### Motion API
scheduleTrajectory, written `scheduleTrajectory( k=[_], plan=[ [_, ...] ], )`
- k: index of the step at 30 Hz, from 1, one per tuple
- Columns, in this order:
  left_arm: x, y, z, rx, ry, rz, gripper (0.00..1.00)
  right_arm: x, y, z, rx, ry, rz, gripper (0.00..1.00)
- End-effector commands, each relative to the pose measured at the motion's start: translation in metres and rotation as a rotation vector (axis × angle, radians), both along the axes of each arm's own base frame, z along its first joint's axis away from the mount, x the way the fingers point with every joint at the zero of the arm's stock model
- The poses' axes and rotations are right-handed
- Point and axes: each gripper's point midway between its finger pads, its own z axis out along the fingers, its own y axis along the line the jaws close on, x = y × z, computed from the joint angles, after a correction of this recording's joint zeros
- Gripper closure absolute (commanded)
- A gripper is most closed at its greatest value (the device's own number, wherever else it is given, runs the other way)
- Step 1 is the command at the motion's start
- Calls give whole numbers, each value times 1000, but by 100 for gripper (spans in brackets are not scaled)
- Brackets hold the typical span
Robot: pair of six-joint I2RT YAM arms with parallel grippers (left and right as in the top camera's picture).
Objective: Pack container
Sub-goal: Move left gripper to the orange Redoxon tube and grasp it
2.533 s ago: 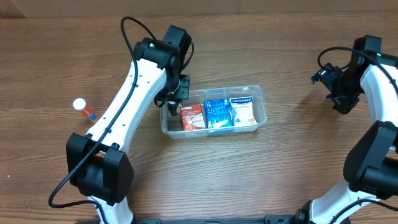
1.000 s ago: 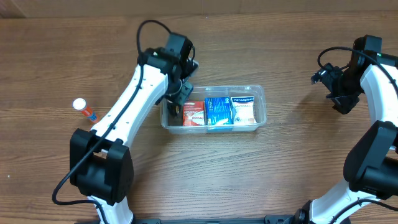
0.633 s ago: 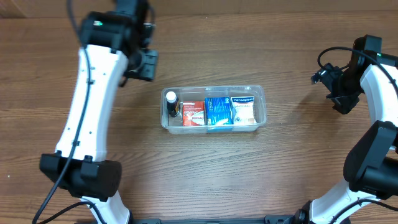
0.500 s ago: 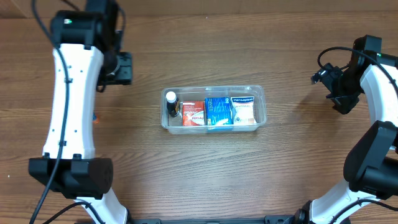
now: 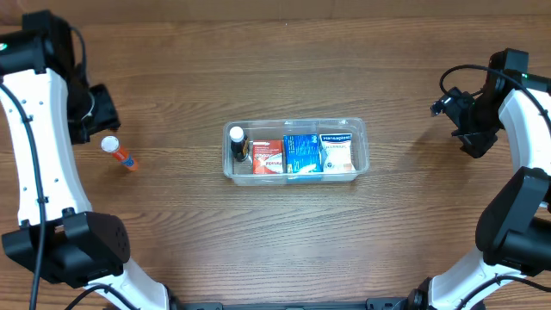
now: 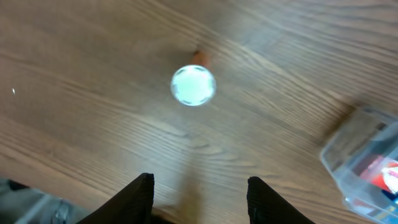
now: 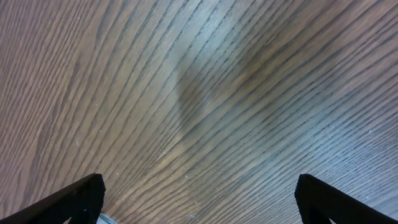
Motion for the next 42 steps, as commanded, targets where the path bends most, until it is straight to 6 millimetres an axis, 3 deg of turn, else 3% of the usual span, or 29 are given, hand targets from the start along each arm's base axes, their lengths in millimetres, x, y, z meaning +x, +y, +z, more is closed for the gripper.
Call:
scheduleTrajectory(
  k=[1,6,11,16,21,25,29,32,35,38,42],
  plan=[
    [-5,14,-8,-9,-13,61,45,2,1,2,2,-9,-1,0],
    [0,19,-45,-13,5,35,30,2,1,2,2,-9,-1,0],
    [8,12,-80,-61,-10,-7,30,2,1,2,2,-9,-1,0],
    [12,13,-103,-56,-23,-29,33,2,1,2,2,-9,-1,0],
    [20,16,-103,-45,-55,-32,38,2,1,2,2,-9,-1,0],
    [23,14,-103,-58,-70,-35,59,2,1,2,2,-9,-1,0],
    [24,14,-102,-56,-73,-35,70,2,1,2,2,-9,-1,0],
    [27,8,-90,-85,-101,-67,77,2,1,2,2,-9,-1,0],
    [36,-17,-53,-198,-199,-143,76,2,1,2,2,-9,-1,0],
    [38,-54,-2,-275,-301,-269,74,2,1,2,2,-9,-1,0],
    [20,-108,48,-254,-372,-488,73,2,1,2,2,-9,-1,0]
  ],
)
